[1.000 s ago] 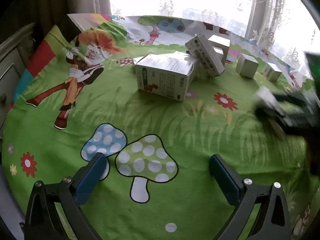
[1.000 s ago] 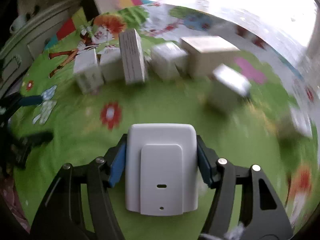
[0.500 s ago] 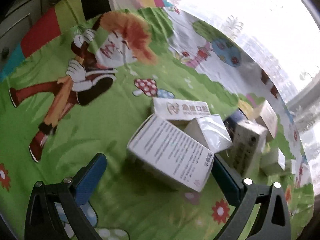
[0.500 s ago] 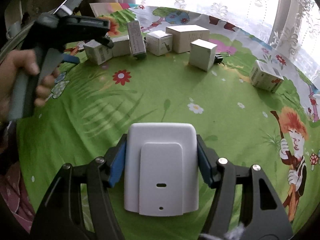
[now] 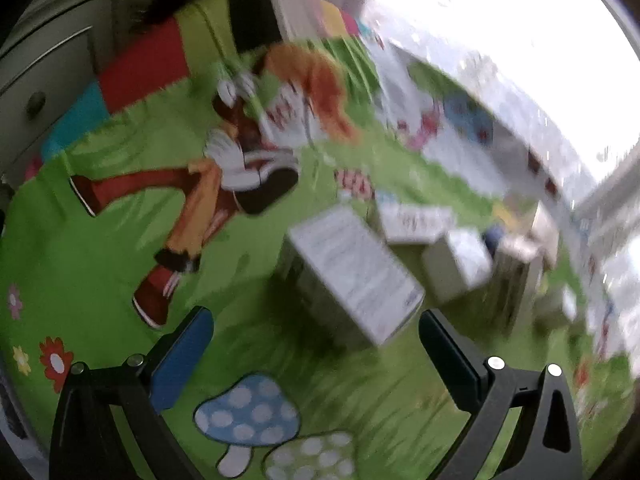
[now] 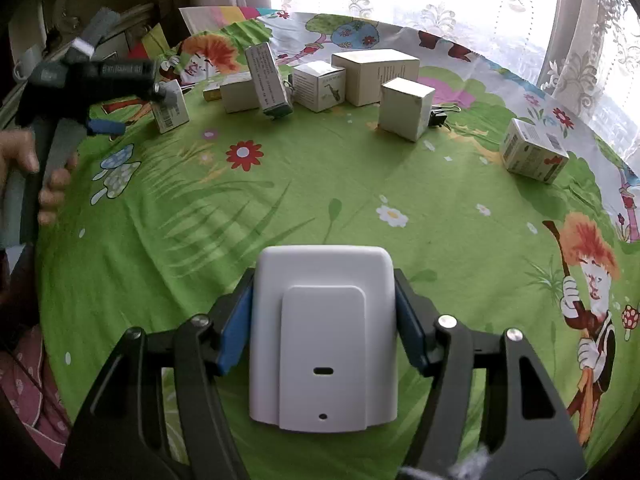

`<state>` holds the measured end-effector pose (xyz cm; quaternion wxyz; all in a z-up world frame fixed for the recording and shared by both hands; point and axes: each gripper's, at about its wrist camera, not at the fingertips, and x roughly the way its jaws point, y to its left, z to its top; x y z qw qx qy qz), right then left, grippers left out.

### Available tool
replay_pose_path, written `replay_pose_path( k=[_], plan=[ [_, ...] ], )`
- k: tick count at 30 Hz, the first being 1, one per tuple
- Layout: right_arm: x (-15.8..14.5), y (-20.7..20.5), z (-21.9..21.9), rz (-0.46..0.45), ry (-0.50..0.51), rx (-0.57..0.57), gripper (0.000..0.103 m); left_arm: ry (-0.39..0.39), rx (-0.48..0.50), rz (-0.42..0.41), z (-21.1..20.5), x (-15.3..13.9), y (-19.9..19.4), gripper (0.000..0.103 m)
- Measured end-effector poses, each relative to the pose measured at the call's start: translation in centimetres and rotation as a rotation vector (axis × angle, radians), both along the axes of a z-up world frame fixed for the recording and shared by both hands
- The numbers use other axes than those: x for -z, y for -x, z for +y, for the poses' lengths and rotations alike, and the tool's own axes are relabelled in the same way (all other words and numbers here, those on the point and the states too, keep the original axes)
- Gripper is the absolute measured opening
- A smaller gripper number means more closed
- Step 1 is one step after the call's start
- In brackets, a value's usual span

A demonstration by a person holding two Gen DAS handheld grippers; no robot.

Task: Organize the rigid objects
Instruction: 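Grasp the small white printed box with the left tool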

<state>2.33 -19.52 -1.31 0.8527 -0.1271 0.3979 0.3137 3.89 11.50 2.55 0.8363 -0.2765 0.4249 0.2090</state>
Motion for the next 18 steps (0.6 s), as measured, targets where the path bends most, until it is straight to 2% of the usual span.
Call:
replay_pose_path(
  k=[2,5,8,9,11,13,15,17,18],
  plan=[
    [0.0,0.0,-0.1,0.001,0.000,-0.001,0.068,0.046,-0.065,-0.007,0.8,0.0,-0.6,0.103],
    [0.0,0.0,0.0,0.003,-0.002,-0.001,0.069,0.088,-0.137,0.042,2.1,1.1,-2.4,0.103],
    [0.0,0.0,0.0,0.004,-0.002,-0.002,0.069,-0.035,-0.109,0.066,1.7,1.6,-4.1,0.102],
    [0.0,0.0,0.0,0.004,-0.004,-0.001,0.069,-0.074,-0.069,0.067,1.1,1.6,-4.1,0.091],
    [0.0,0.1,0.0,0.001,0.001,-0.001,0.067,-0.063,0.043,-0.014,0.1,1.1,-3.2,0.065],
    [-0.1,0.0,-0.1,0.002,0.000,-0.001,0.067,-0.059,0.164,-0.015,-1.5,0.7,-2.1,0.060],
    [-0.1,0.0,-0.1,0.006,-0.001,-0.001,0.067,0.002,0.426,-0.044,-4.6,1.1,-1.1,0.057],
    [-0.1,0.0,-0.1,0.006,-0.002,-0.002,0.067,-0.110,0.534,-0.044,-7.2,0.5,0.0,0.057],
    [-0.1,0.0,-0.1,0.006,-0.001,-0.002,0.067,-0.131,0.583,-0.042,-8.1,0.5,0.1,0.059]
  ],
)
